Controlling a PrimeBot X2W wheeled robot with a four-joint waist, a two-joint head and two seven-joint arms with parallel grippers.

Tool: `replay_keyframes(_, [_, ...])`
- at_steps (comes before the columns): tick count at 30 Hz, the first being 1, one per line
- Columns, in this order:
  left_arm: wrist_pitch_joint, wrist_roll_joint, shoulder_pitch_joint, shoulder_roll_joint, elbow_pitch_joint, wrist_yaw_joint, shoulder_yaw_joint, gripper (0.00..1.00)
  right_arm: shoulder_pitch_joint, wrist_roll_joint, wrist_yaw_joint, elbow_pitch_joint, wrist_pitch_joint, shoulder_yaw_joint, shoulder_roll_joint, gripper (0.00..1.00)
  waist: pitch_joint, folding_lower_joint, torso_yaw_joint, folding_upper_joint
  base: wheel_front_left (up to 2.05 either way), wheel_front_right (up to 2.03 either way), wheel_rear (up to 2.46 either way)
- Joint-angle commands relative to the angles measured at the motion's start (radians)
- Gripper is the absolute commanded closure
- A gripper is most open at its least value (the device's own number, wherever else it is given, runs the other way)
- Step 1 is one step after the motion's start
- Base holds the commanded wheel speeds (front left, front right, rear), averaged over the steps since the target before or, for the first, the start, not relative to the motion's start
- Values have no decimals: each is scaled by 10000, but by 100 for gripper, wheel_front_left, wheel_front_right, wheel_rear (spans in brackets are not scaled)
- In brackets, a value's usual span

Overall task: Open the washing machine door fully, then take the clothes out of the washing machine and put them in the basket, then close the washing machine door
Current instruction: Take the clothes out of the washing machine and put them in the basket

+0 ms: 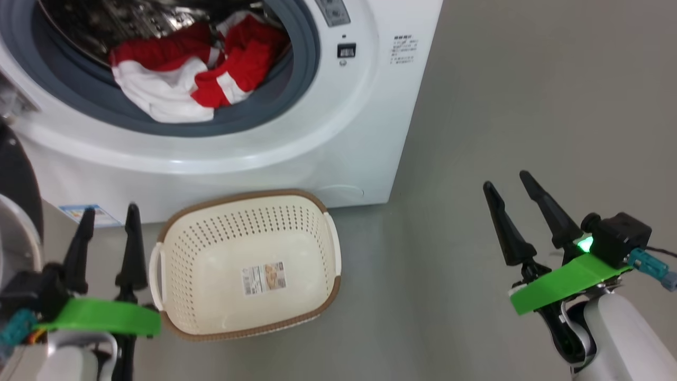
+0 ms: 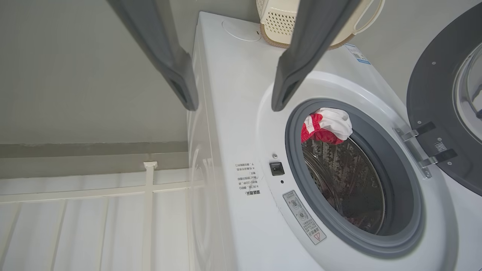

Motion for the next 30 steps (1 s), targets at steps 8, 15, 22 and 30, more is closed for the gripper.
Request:
replay_keyframes(8, [231, 189, -2000, 595, 625, -167, 150, 0, -589, -175, 16, -469, -120, 71, 38, 0, 1237, 0, -144, 0, 0, 0, 0])
replay_keyframes(15, [519, 52, -3523, 669, 1576, -335, -53, 0, -861, -228, 16, -595, -120, 51, 112, 0, 1913, 0, -222, 0, 0, 0, 0])
replay_keyframes(22, [821, -127, -5130, 709, 2790, -554, -462, 0, -1090, -263, 16, -642, -120, 109, 164, 0, 2412, 0, -362, 0, 0, 0, 0])
replay_keyframes(30, [1063, -537, -6793, 760, 4040, -679, -745, 0, -1290, -271, 16, -712, -120, 194, 304, 0, 2921, 0, -619, 0, 0, 0, 0])
